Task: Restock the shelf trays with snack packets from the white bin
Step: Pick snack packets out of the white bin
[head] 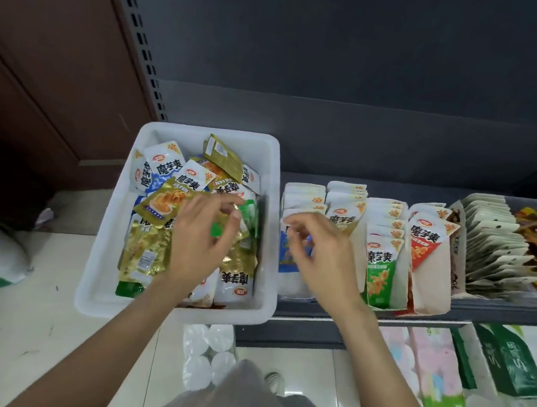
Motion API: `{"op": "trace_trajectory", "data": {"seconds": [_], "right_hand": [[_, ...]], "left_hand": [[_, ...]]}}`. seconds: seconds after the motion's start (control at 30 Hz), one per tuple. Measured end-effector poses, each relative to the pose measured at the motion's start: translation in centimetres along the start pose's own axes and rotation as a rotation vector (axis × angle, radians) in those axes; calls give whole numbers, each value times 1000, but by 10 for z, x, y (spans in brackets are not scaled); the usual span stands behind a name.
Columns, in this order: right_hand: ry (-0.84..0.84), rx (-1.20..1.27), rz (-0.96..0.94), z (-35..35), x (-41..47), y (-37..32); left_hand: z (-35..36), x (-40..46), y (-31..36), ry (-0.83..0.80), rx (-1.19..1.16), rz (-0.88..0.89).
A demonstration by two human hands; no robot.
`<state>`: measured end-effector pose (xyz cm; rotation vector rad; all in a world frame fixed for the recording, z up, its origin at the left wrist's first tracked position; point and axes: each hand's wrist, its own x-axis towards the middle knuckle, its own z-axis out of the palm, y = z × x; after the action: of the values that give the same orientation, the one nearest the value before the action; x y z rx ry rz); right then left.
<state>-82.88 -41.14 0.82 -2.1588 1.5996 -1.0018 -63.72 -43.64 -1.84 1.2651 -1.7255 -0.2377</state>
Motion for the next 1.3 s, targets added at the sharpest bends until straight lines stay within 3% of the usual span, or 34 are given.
{"op": "trace_trajectory", "data": {"seconds": [0.1, 0.2, 0.3, 0.4, 0.53, 0.6, 0.67, 0.73, 0.8, 0.87, 0.97, 1.1, 1.2, 1.3], "right_hand": [[-306, -189, -38, 42, 7, -19], [-373, -705, -65, 79, 19, -30], [-491, -976, -9, 99, 29, -33], [-555, -1079, -23, 108, 33, -33], [-593, -921, -49, 108, 32, -33], [-476, -722, 7, 98, 32, -38], [-300, -509, 11, 80, 29, -50], [-117, -438, -163, 66, 23, -58], [-2, -456, -394, 60, 13, -55], [-11, -469, -533, 56, 3, -50], [-35, -501, -594, 53, -8, -38], [-9, -316, -364, 34, -20, -24], [172, -41, 100, 11, -32, -13], [265, 504, 606, -12, -40, -7]], "left_hand": [[-29, -14, -39, -201, 178, -87], [-41, -27, -65, -450, 423, -100], [-40, -31, -70, -627, 495, -103], [-36, -30, -69, -732, 543, -120], [-31, -26, -69, -777, 591, -157], [-31, -22, -65, -673, 460, -200], [-38, -13, -49, -514, 70, -467], [-47, -1, -27, -452, -605, -838], [-51, 5, -19, -322, -949, -960], [-53, 11, -15, -239, -963, -957], [-48, 15, -12, -260, -844, -908], [-44, 21, 0, -236, -833, -833], [-36, 27, 16, -212, -869, -766], [-16, 30, 34, -239, -894, -721]]}}
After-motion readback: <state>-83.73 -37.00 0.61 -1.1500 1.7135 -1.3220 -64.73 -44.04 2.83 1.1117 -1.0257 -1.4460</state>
